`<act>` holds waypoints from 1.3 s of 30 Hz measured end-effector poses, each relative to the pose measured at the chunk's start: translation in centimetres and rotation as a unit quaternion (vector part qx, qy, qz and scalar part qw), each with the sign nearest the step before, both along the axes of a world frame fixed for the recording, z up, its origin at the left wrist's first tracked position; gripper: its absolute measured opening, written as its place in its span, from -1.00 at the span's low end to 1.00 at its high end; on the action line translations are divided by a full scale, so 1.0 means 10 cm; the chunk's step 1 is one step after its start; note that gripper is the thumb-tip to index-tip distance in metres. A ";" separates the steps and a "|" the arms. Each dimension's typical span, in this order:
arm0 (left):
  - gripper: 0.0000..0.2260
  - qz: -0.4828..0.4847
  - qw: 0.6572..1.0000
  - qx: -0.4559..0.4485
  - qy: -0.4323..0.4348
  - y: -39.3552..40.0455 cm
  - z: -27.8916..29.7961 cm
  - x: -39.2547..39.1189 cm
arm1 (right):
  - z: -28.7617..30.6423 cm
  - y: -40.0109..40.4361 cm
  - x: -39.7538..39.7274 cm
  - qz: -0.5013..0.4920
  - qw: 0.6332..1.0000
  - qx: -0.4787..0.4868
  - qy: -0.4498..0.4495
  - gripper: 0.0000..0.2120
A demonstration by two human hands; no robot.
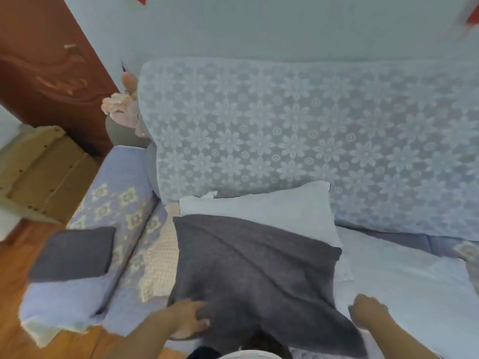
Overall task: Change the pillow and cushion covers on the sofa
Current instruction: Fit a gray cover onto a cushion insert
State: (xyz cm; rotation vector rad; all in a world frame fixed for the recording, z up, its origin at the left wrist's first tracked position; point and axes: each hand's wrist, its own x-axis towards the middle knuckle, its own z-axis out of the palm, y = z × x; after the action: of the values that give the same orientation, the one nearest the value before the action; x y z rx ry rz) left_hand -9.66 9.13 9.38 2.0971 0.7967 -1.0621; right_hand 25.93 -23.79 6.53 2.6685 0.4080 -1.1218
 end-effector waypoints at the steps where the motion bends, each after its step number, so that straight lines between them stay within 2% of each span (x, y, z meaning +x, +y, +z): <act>1: -0.46 0.037 0.999 -0.020 -0.001 -0.05 -0.06 0.02 | -0.11 0.04 0.03 0.007 0.999 0.013 0.032 -0.61; 3: -0.52 0.103 0.994 -0.023 -0.023 -0.07 -0.06 0.14 | -0.09 0.30 0.07 0.047 0.995 0.069 0.055 -0.62; 5: -0.57 0.135 0.990 0.005 -0.043 -0.04 0.02 0.28 | 0.08 0.68 0.09 0.067 0.985 0.149 0.051 -0.59; 8: -0.64 0.167 0.983 0.049 -0.057 0.03 0.22 0.46 | 0.16 1.22 0.14 0.131 0.969 0.209 0.034 -0.48; 11: -0.68 0.213 0.972 0.050 -0.082 0.01 0.44 0.53 | 0.09 1.65 0.13 0.173 0.961 0.215 0.018 -0.36; 13: -0.70 0.229 0.967 0.031 -0.108 -0.02 0.56 0.52 | 0.03 1.80 0.14 0.179 0.972 0.155 0.006 -0.33; 15: -0.70 0.243 0.961 0.010 -0.132 -0.01 0.64 0.48 | 0.02 1.80 0.14 0.170 0.980 0.102 -0.033 -0.40; 19: -0.78 0.239 0.955 0.016 -0.173 0.18 0.70 0.47 | 0.12 1.52 0.16 0.173 0.979 0.023 -0.106 -0.80; 21: -0.83 0.219 0.957 0.027 -0.189 0.30 0.72 0.54 | 0.26 1.39 0.08 0.097 0.980 0.078 -0.152 -0.87; 22: -0.84 0.208 0.957 0.030 -0.202 0.34 0.75 0.61 | 0.37 1.34 0.02 0.038 0.975 0.150 -0.160 -0.84; 24: -0.83 0.187 0.951 0.017 -0.248 0.38 0.86 0.82 | 0.73 1.26 -0.17 -0.087 0.942 0.304 -0.113 -0.72; 25: -0.82 0.179 0.944 -0.005 -0.279 0.37 0.93 0.95 | 0.96 1.22 -0.29 -0.117 0.925 0.352 -0.088 -0.72; 28: -0.68 0.121 0.912 -0.078 -0.384 0.27 1.24 1.23 | 1.77 1.18 -0.75 -0.134 0.891 0.432 0.045 -0.76; 30: -0.53 0.044 0.905 -0.123 -0.405 0.19 1.48 1.34 | 2.25 1.22 -0.99 -0.137 0.852 0.482 0.154 -0.77; 31: -0.53 0.000 0.905 -0.136 -0.402 0.17 1.58 1.39 | 2.41 1.24 -1.06 -0.137 0.831 0.503 0.193 -0.81; 33: -0.78 -0.097 0.898 -0.126 -0.411 0.16 1.77 1.46 | 2.63 1.25 -1.14 -0.129 0.797 0.532 0.255 -0.82; 34: -0.91 -0.121 0.894 -0.123 -0.414 0.18 1.85 1.48 | 2.67 1.25 -1.16 -0.121 0.784 0.543 0.277 -0.75; 36: -0.88 -0.119 0.890 -0.128 -0.420 0.26 1.95 1.46 | 2.69 1.21 -1.20 -0.125 0.771 0.557 0.283 -0.62; 39: -0.89 -0.086 0.893 -0.153 -0.414 0.43 1.99 1.35 | 2.69 1.18 -1.31 -0.159 0.777 0.570 0.216 -0.58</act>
State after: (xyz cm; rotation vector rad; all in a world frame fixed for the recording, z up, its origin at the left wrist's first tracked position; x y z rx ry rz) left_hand 3.84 13.40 29.27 2.0741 0.0150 -0.2531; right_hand 12.87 -11.99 33.39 3.5177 1.0182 -2.1407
